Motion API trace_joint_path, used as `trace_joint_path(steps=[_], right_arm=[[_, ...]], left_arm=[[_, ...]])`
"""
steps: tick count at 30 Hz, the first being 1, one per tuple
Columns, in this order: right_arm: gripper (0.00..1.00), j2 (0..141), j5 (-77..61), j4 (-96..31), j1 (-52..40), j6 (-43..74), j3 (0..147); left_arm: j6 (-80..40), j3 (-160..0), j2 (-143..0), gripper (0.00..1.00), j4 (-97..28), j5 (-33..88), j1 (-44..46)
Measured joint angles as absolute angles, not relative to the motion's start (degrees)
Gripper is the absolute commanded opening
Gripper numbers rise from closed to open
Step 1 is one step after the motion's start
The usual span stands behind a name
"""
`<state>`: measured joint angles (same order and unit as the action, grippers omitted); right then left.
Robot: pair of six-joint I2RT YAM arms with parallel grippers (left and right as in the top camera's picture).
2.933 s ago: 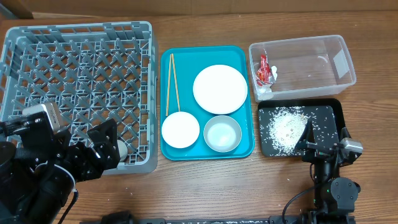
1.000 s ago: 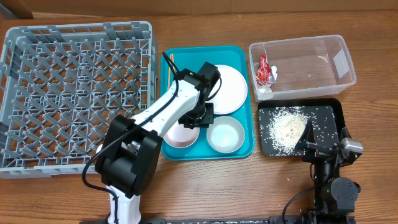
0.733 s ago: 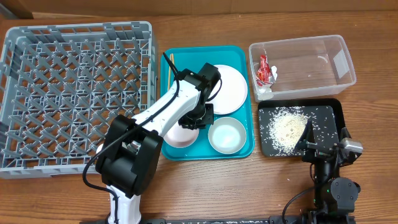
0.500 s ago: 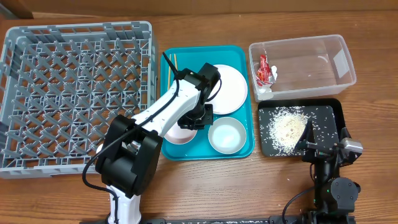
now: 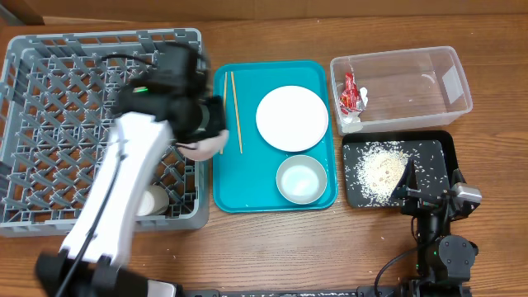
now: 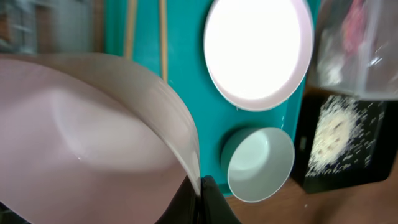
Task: Sort waste into correct bins and load items into the dishwasher
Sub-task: 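Carry the pink bowl to the dish rack's left side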
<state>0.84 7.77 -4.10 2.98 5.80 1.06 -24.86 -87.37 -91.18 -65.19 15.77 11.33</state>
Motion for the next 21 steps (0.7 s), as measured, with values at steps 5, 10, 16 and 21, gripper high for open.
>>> trace_joint_path(steps=[5,10,16,21], right_arm=[[1.00,0.84,7.77,-4.08,2.98,5.78,1.06],[1.00,0.84,7.75,-4.08,2.98,5.78,1.06],[1.00,0.84,7.75,-4.08,2.98,5.80,1.06],[1.00,0.84,7.75,-4.10,2.98,5.80,1.06]], left_arm=[[-22.24,-87.48,-86.87,0.04,-68.14,16.73,2.92],[-20.78,-87.48,-86.89,0.04,-70.74,12.93,-2.04],[-17.37,-87.48,-86.89,0.04,-67.92,13.08,-3.38],[-16.93,-87.48,-86.89,0.04,-65.32,19.22,-10.52]])
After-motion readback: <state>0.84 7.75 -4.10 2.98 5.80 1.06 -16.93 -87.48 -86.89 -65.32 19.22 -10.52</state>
